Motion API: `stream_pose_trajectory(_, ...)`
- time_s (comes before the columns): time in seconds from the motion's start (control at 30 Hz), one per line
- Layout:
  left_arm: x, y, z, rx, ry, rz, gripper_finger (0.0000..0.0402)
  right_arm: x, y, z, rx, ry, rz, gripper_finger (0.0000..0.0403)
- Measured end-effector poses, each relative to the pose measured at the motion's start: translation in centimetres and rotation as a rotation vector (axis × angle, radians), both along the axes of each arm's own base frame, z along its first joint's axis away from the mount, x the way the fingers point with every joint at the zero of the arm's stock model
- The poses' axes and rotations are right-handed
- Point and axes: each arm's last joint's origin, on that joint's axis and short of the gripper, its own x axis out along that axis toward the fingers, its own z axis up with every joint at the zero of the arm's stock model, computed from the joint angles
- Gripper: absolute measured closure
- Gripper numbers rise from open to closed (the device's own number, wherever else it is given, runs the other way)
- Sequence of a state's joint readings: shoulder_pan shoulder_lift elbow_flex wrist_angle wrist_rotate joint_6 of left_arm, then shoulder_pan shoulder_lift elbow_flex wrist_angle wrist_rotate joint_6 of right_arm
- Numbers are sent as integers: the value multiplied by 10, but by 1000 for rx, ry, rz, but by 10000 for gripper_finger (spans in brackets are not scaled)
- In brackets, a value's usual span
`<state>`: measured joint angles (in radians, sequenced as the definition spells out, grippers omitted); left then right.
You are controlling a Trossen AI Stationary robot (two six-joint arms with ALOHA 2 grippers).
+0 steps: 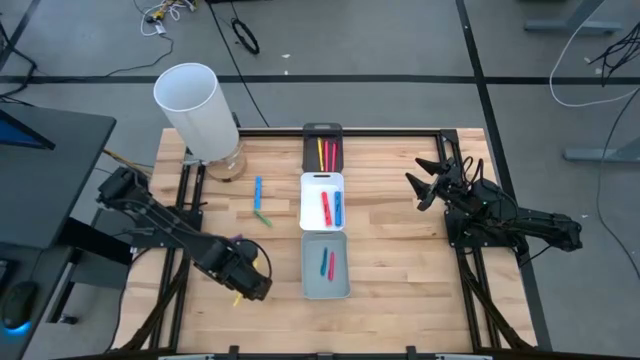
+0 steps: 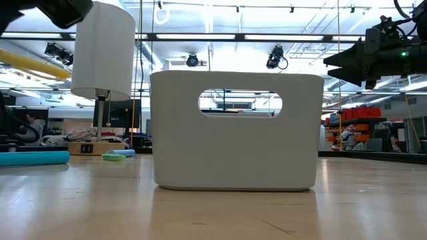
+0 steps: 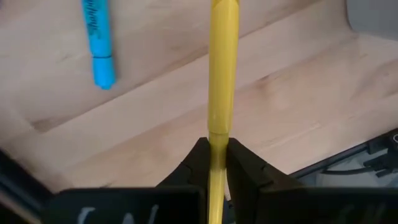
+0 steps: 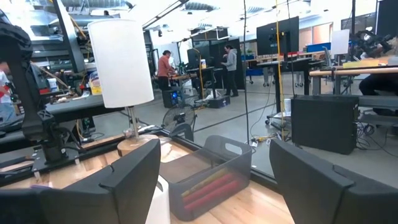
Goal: Pick & Place Markers
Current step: Put the yellow pen into the black bin
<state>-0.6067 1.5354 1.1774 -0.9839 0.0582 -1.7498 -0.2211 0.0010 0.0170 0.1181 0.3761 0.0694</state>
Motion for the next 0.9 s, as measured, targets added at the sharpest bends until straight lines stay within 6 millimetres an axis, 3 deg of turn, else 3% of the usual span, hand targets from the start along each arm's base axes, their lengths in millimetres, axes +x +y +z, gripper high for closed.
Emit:
stream_pose_trajectory(0.3,-17,12,17,3,40,13,370,0,0,0,0,0,0,101)
stream_pose_trajectory(0.5,-20,18,17,17,82,40,370,0,0,0,0,0,0,101)
stream_pose_trajectory(0.63,-12,32,18,24,84,97,370,0,0,0,0,0,0,101)
stream_pose_trajectory(0.9,8,57,44,52,0,95,370,0,0,0,0,0,0,101)
